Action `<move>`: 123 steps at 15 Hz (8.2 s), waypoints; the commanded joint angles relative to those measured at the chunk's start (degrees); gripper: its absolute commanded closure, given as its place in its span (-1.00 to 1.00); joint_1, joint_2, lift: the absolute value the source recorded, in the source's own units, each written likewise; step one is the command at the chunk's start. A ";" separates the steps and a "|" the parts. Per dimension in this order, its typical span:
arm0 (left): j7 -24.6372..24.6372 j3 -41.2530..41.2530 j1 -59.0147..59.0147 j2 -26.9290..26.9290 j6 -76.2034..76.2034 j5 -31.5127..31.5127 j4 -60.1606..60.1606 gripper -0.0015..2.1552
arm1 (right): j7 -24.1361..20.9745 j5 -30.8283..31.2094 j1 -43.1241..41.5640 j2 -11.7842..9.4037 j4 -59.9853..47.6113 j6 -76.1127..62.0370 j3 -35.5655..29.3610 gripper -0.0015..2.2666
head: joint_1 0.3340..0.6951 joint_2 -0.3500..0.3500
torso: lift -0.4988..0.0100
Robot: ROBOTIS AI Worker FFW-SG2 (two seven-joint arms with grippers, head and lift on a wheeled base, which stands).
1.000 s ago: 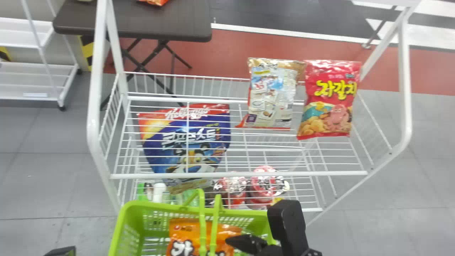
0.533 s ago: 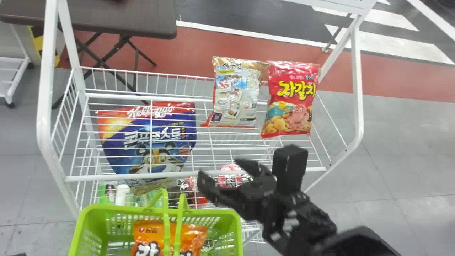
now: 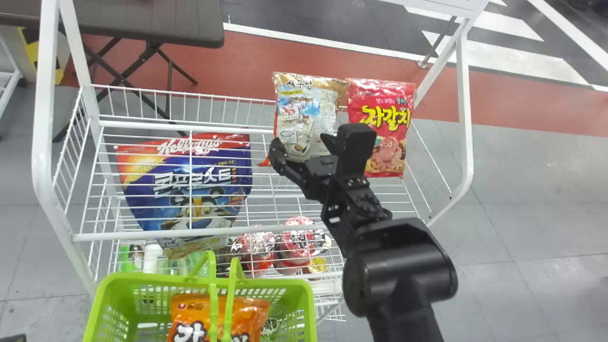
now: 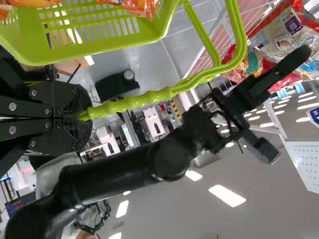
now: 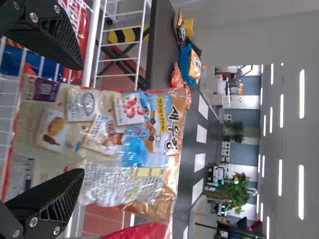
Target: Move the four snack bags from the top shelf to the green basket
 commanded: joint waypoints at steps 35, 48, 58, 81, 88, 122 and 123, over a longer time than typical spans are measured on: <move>0.00 1.46 2.24 -0.67 -1.40 0.05 -1.43 0.13 | 10.23 -15.02 36.43 -1.79 -57.20 63.00 -10.56 0.96 | 1.00 -1.00 | 0.96; 0.88 -0.92 3.38 -0.94 -1.92 -1.62 -3.28 0.13 | 12.34 -20.99 37.66 -0.65 -44.81 55.44 2.36 0.96 | 1.00 -0.85 | 0.96; 1.40 -1.53 3.20 -0.94 -1.92 -2.15 -3.10 0.13 | 14.37 -22.58 37.31 -1.70 -41.73 50.52 1.05 -1.00 | 1.00 -0.58 | 0.96; 1.93 -1.97 2.68 -0.67 -1.75 -2.94 -3.10 0.13 | 3.82 -3.77 9.98 -0.12 -17.04 13.07 -12.49 -0.93 | 1.00 -1.00 | 0.96; 2.02 -1.09 2.15 0.20 -1.22 -2.15 -3.01 0.13 | 2.06 4.32 -5.40 -0.21 -1.39 10.96 -19.52 -0.93 | 1.00 -1.00 | 0.96; 2.99 0.05 0.83 -1.29 -1.40 -1.18 -2.57 0.13 | 22.45 -42.88 37.22 3.71 -38.48 47.70 -31.30 0.96 | 1.00 -1.00 | 0.96; 2.99 -0.04 0.83 -1.38 -1.40 -1.18 -2.57 0.13 | 23.07 -44.02 37.66 3.71 -37.16 48.93 -31.47 0.96 | 1.00 -1.00 | 0.96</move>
